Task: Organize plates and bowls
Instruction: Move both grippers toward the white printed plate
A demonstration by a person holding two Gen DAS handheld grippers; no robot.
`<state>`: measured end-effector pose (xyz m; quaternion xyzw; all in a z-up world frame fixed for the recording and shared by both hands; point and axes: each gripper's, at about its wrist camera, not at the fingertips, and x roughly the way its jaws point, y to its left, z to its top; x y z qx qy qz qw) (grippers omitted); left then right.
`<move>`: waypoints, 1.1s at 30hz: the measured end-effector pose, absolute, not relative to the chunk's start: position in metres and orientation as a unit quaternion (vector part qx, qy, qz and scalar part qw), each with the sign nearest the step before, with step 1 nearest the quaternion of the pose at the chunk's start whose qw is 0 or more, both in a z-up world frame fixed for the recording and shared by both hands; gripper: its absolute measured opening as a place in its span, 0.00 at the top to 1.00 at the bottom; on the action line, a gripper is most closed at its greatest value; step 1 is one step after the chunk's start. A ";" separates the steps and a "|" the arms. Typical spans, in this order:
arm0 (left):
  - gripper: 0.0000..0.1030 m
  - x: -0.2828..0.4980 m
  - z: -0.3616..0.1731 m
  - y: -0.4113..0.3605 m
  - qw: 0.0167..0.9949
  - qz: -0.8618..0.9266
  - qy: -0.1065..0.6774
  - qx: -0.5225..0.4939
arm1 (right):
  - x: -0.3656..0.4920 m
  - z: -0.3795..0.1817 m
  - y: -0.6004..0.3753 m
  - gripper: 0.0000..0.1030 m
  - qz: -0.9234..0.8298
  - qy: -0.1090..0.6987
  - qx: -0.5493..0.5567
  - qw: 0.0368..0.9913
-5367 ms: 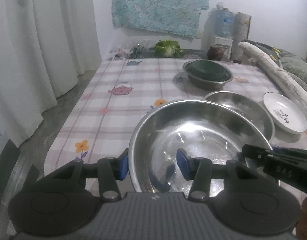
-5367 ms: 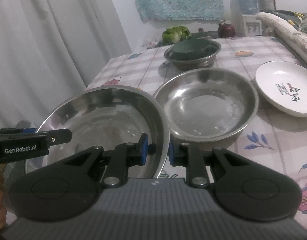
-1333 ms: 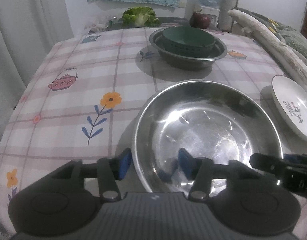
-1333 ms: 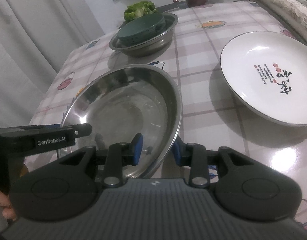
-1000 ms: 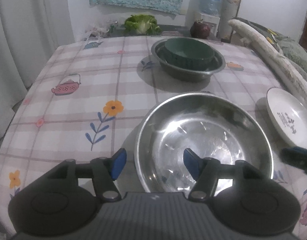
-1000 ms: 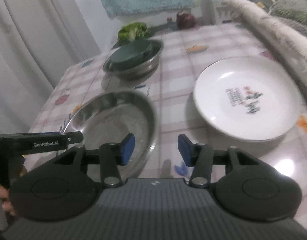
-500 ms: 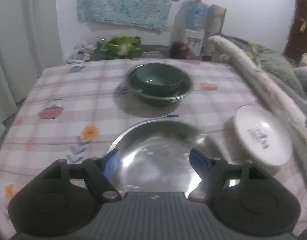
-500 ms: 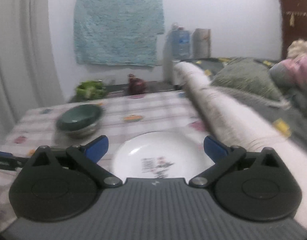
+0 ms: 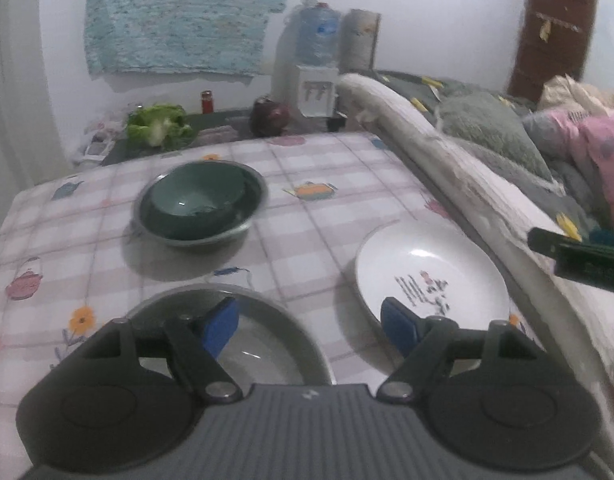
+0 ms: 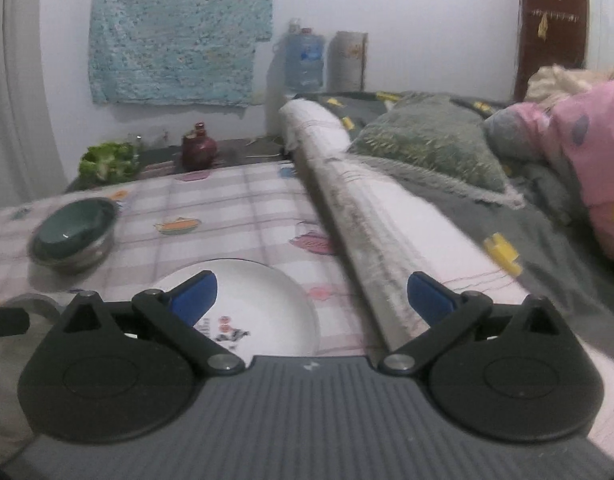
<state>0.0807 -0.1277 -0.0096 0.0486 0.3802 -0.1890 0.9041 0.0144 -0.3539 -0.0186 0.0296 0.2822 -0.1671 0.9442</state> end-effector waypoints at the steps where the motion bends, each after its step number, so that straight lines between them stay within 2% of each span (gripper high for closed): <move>1: 0.23 0.080 -0.012 -0.132 0.903 -0.190 0.383 0.052 | 0.014 -0.021 -0.354 0.01 -0.168 0.286 0.015 0.943; 9: 0.23 0.089 -0.031 -0.159 0.891 -0.190 0.410 0.055 | 0.005 -0.029 -0.359 0.01 -0.179 0.274 -0.035 0.944; 17: 0.23 0.086 -0.056 -0.189 0.879 -0.195 0.432 0.059 | -0.002 -0.038 -0.401 0.01 -0.123 0.254 0.083 0.956; 22: 0.23 0.086 -0.066 -0.203 0.876 -0.191 0.441 0.050 | 0.005 -0.043 -0.415 0.01 -0.085 0.245 0.103 0.960; 26: 0.23 0.086 -0.067 -0.207 0.877 -0.179 0.443 0.047 | 0.018 -0.056 -0.430 0.02 -0.046 0.260 0.161 0.951; 30: 0.23 0.089 -0.072 -0.214 0.880 -0.168 0.440 0.057 | 0.029 -0.071 -0.442 0.08 -0.027 0.270 0.204 0.941; 33: 0.24 0.097 -0.076 -0.215 0.878 -0.161 0.448 0.049 | 0.043 -0.083 -0.448 0.19 -0.018 0.285 0.222 0.932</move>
